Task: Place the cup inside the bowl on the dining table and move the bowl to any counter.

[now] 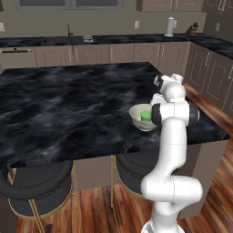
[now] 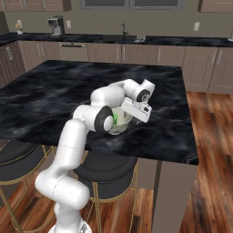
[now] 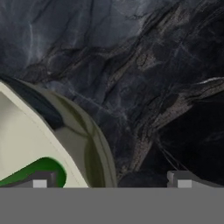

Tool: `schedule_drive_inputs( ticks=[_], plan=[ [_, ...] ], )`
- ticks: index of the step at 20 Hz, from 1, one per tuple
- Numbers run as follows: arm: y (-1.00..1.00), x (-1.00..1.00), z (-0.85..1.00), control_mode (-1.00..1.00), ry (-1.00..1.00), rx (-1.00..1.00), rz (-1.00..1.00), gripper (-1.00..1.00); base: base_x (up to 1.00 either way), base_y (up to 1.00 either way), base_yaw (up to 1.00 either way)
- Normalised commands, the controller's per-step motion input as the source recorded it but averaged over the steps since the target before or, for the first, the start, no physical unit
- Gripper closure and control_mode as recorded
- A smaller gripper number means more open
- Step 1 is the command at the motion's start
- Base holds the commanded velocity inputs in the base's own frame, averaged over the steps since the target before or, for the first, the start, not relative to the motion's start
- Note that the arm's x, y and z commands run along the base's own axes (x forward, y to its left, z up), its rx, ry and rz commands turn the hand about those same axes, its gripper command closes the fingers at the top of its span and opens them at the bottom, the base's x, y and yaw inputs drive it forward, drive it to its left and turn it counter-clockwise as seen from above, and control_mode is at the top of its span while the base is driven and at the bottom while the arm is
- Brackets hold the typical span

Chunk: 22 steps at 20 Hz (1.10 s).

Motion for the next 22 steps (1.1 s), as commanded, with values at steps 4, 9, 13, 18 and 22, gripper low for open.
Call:
schedule_drive_inputs(
  ticks=[4, 9, 13, 18, 22],
  plan=[
    [0.00, 0.00, 0.00, -1.00, 0.00, 0.00, 0.00, -1.00, 0.00, 0.00, 0.00],
    [0.00, 0.00, 0.00, -1.00, 0.00, 0.00, 0.00, 1.00, 0.00, 0.00, 0.00],
    [0.00, 0.00, 0.00, -1.00, 0.00, 0.00, 0.00, 1.00, 0.00, 0.00, 0.00],
    [0.00, 0.00, 0.00, -1.00, 0.00, 0.00, 0.00, 1.00, 0.00, 0.00, 0.00],
    [0.00, -0.06, 0.00, -1.00, 0.00, 0.00, 0.00, 1.00, 0.00, 0.00, 0.00]
  ],
)
